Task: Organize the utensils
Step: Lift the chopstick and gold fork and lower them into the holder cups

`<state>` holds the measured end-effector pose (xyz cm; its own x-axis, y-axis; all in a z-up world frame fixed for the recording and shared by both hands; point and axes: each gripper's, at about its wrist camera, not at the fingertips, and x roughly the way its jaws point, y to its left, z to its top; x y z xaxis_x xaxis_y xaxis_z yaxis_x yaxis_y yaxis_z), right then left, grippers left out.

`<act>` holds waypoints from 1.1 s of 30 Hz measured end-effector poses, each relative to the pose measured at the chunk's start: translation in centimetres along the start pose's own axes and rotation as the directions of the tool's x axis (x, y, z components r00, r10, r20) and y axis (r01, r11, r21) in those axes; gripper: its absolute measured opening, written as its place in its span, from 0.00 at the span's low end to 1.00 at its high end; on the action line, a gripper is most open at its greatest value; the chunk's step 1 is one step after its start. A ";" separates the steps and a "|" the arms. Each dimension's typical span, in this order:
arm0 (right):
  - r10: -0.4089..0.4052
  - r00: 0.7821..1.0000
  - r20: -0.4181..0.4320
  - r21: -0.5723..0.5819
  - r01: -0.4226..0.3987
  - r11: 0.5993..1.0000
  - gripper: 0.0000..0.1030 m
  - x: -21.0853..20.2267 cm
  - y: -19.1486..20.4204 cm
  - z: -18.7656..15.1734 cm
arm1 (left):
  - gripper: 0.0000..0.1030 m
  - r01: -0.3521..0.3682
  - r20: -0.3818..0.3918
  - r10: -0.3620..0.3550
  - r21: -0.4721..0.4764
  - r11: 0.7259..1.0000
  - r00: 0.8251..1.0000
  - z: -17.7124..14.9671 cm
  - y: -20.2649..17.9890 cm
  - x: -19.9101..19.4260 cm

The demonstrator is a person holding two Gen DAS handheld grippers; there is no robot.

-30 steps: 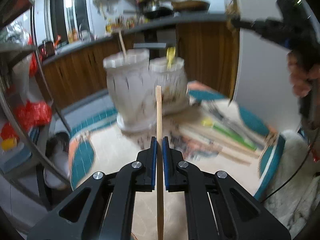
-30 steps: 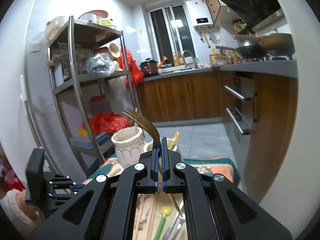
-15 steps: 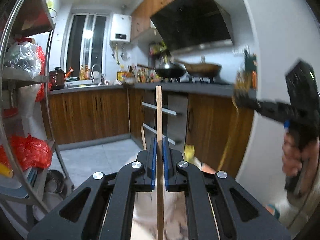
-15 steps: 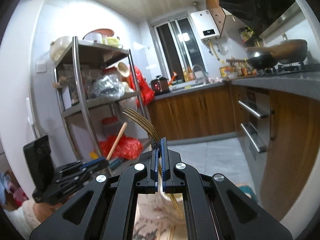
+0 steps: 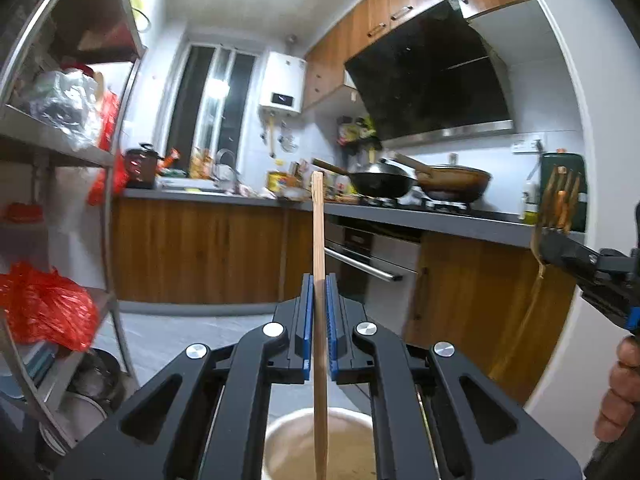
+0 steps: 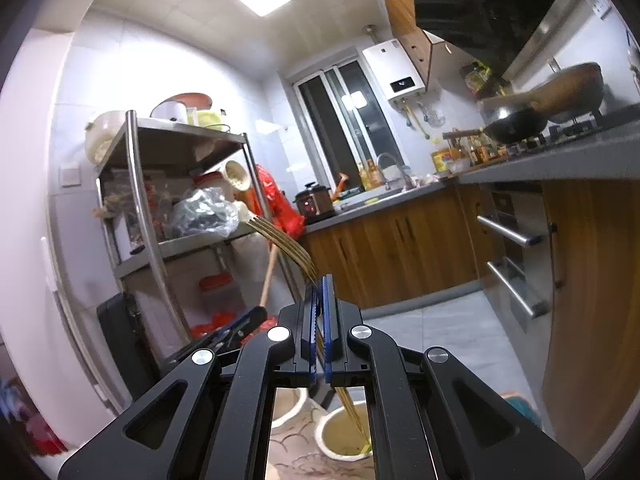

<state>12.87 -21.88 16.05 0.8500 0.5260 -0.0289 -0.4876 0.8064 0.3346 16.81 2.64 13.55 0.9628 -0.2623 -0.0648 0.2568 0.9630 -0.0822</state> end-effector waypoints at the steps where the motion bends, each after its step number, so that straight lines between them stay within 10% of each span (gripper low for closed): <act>1: -0.004 1.000 0.001 0.004 0.004 1.000 0.03 0.2 -0.3 -0.5 | 0.06 -0.017 0.008 0.017 -0.004 1.000 1.000 -0.4 0.1 0.2; 33: -0.111 0.987 -0.115 0.086 0.121 0.989 0.06 1.2 -4.6 -5.6 | 0.12 -0.136 -0.135 0.138 0.018 0.990 0.981 -5.2 0.5 -3.2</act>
<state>15.04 -23.42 9.16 0.8702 0.4610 -0.1741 -0.3623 0.8379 0.4082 13.44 3.67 8.55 0.9688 -0.1333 -0.2089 0.1246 0.9907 -0.0546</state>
